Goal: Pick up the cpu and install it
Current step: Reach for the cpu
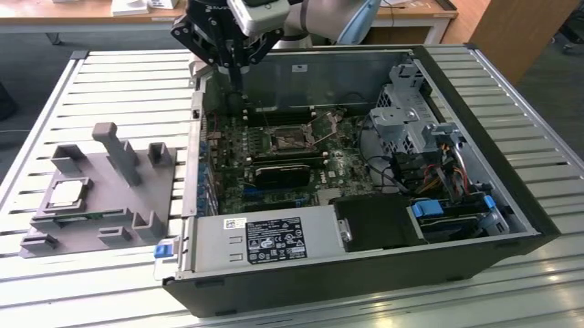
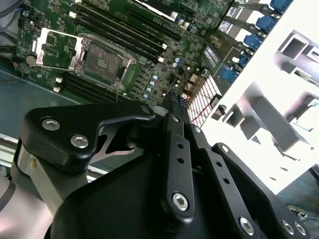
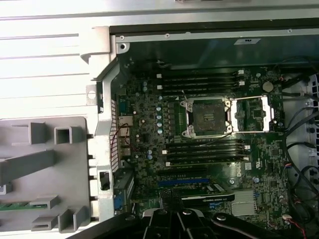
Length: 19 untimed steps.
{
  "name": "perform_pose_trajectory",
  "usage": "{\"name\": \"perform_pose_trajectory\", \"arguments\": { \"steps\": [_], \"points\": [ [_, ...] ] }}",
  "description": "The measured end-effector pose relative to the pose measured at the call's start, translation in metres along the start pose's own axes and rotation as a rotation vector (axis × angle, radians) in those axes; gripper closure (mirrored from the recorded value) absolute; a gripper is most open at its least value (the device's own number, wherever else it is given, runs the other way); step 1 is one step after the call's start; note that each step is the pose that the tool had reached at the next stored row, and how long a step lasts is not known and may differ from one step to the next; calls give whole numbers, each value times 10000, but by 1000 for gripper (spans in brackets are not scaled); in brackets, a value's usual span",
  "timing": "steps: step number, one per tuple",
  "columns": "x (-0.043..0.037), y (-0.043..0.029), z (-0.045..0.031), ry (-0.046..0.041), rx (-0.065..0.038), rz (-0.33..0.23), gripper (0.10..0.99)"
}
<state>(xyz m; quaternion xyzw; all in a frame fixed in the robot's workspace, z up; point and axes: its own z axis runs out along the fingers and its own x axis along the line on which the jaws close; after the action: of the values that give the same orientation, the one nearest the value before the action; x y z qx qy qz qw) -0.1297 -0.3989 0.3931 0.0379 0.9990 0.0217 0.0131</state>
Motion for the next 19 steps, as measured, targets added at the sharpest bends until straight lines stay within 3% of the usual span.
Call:
{"name": "perform_pose_trajectory", "arguments": {
  "steps": [19],
  "points": [
    [36, -3, 2, 0, -1, 0, 980]
  ]
}}
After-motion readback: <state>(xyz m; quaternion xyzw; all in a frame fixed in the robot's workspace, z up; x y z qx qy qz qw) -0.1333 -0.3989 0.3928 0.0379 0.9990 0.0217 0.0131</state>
